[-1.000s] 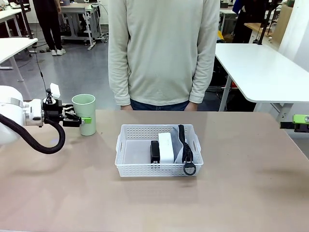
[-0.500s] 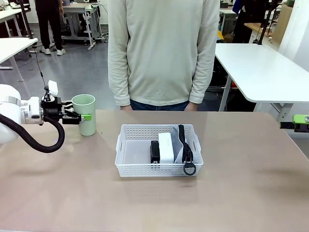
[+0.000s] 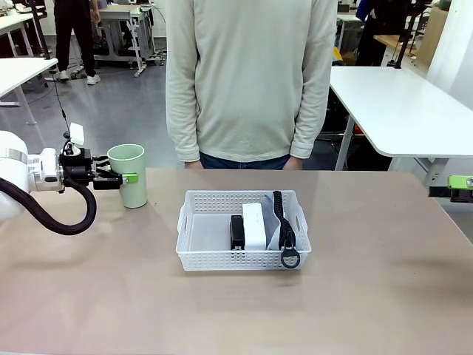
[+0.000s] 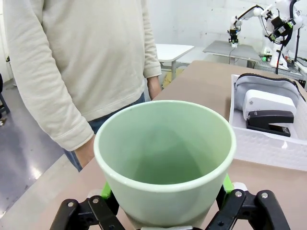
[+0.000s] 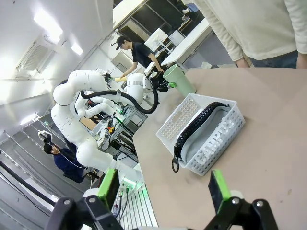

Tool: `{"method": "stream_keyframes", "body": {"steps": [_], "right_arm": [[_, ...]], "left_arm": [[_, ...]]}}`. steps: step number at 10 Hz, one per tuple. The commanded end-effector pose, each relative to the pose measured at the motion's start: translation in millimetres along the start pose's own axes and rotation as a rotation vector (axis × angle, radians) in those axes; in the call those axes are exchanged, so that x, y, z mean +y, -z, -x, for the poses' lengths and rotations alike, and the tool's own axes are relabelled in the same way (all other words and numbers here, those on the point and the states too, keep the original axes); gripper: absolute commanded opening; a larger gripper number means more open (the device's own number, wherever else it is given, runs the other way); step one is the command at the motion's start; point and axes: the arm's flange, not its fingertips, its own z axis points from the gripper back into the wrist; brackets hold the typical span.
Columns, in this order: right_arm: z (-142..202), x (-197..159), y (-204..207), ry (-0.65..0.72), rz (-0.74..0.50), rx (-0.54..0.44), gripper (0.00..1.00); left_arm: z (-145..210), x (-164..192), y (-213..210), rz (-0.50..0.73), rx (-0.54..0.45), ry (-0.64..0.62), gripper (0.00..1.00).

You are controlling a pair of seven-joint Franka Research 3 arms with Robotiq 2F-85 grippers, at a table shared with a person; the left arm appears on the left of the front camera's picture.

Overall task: Efficiently arrange items inside the basket to fit them all.
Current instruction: Pick up the Reusable plastic cup and place it inside the Organizing basket.

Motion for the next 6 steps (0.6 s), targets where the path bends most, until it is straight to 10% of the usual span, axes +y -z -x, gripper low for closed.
{"method": "stream_keyframes", "body": {"steps": [1,2,3,4,5,6], "right_arm": [[2.4,3.7,-1.0,0.012,0.01,0.015,1.0],[2.4,3.7,-1.0,0.012,0.01,0.015,1.0],[2.4,3.7,-1.0,0.012,0.01,0.015,1.0],[2.4,3.7,-1.0,0.012,0.01,0.015,1.0],[2.4,3.7,-1.0,0.012,0.01,0.015,1.0],[2.4,3.7,-1.0,0.012,0.01,0.015,1.0]], "left_arm": [[-12.0,-8.0,-10.2,0.02,-0.004,-0.031,0.0],[-36.0,-19.8,-24.7,0.055,0.048,-0.213,0.0],[-64.2,-39.0,-48.8,0.123,0.129,-0.276,0.32],[-88.2,-60.5,-74.1,0.294,0.188,-0.35,0.32],[-107.1,-87.8,-98.3,0.344,0.207,-0.276,0.0],[-118.5,-112.9,-115.2,0.332,0.206,-0.199,0.32]]}}
